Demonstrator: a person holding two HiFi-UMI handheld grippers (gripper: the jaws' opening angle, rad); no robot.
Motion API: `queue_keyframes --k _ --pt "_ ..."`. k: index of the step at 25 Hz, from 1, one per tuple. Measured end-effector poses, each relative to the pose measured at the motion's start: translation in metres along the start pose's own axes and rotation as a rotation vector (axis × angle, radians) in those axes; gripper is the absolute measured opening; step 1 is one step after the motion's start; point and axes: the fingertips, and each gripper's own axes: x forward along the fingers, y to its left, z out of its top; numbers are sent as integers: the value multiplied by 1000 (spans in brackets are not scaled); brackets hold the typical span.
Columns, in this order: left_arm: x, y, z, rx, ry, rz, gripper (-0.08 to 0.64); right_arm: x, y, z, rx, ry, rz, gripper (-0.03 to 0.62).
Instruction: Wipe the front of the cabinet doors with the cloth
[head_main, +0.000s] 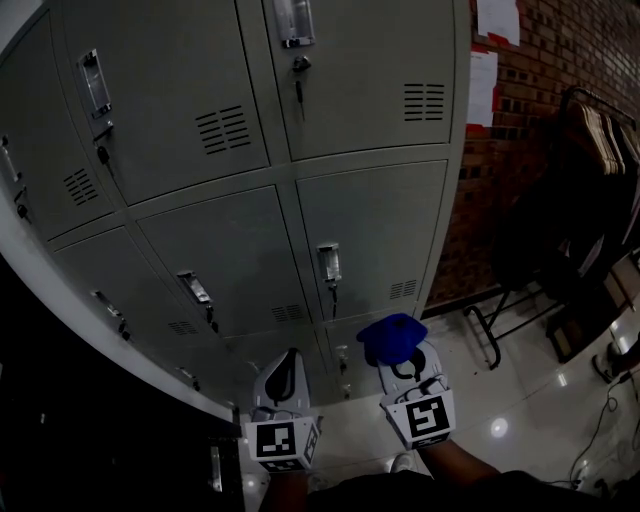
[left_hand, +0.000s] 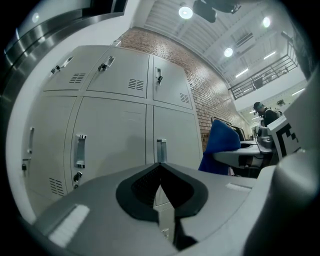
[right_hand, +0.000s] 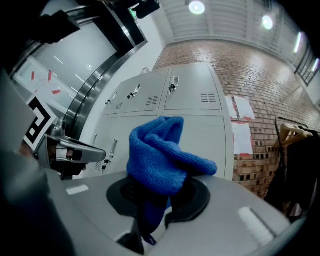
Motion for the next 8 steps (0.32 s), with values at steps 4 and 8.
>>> queue_keyframes --k 4,8 --pt "3 -2 2 -5 -5 -6 17 -1 -3 -1 13 -22 -16 81" --pt "7 -3 3 0 -7 -7 17 2 -6 -7 19 -11 -18 81"
